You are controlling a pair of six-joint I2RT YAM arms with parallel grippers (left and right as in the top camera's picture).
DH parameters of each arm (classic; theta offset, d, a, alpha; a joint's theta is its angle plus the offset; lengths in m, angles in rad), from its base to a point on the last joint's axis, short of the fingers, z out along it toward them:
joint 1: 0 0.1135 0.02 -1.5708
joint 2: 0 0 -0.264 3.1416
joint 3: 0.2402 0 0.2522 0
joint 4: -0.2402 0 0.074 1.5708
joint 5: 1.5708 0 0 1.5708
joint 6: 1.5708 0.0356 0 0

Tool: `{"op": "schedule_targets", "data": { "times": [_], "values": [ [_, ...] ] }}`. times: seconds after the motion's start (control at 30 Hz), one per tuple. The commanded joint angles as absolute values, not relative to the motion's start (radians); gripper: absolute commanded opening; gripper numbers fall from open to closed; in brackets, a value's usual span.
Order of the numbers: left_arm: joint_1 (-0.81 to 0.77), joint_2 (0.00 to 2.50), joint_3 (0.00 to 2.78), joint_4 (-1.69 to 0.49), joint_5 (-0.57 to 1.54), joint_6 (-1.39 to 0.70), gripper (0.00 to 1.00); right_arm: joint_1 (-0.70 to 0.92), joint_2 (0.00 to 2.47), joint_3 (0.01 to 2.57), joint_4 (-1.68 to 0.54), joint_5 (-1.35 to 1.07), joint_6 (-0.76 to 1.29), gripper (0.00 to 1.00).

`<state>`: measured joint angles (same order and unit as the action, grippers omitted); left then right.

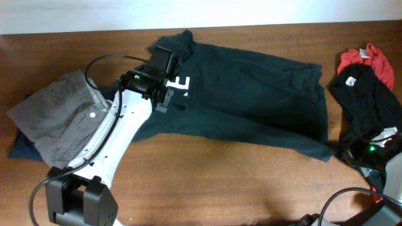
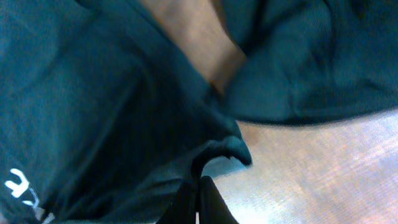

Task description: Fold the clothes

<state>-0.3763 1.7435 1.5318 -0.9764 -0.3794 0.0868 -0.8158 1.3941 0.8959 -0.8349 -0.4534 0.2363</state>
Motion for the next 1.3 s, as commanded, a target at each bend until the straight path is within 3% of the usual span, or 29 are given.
{"op": "schedule_targets", "data": {
  "times": [0.0,0.17,0.2,0.23,0.3,0.43,0.6,0.77,0.93,1.13,1.2,1.27],
  "values": [
    [-0.37,1.735,1.547,-0.948,-0.399,0.17,0.01,-0.818,1.409,0.909,-0.788,-0.535,0.245,0.05],
    [-0.37,1.739,1.547,-0.926,-0.382,0.197,0.01,-0.807,1.423,0.909,-0.757,-0.566,0.245,0.07],
    [-0.37,1.742,1.547,-0.927,-0.382,0.197,0.01,-0.799,1.426,0.909,-0.753,-0.567,0.245,0.09],
    [-0.37,1.746,1.547,-0.927,-0.381,0.197,0.03,-0.791,1.427,0.909,-0.747,-0.569,0.245,0.18],
    [-0.369,1.754,1.547,-0.927,-0.382,0.197,0.22,-0.772,1.428,0.909,-0.736,-0.569,0.245,0.57],
    [-0.365,1.767,1.547,-0.929,-0.411,0.197,0.7,-0.751,1.428,0.909,-0.738,-0.576,0.245,0.66],
    [-0.331,1.767,1.547,-0.979,-0.431,0.11,0.81,-0.75,1.428,0.909,-0.795,-0.582,0.238,0.68],
    [-0.263,1.768,1.539,-1.075,-0.216,0.06,0.82,-0.75,1.428,0.905,-0.914,-0.508,0.21,0.72],
    [-0.185,1.794,1.465,-1.028,-0.086,0.069,0.81,-0.738,1.429,0.856,-0.961,-0.407,0.21,0.76],
    [-0.181,1.877,1.438,-0.915,0.183,0.389,0.77,-0.733,1.429,0.806,-0.899,-0.411,0.21,0.76],
    [-0.19,1.909,1.438,-0.894,0.179,0.407,0.73,-0.732,1.429,0.806,-0.897,-0.411,0.21,0.76],
    [-0.202,1.942,1.438,-0.883,0.176,0.438,0.62,-0.732,1.429,0.806,-0.897,-0.41,0.21,0.76]
  ]
}}
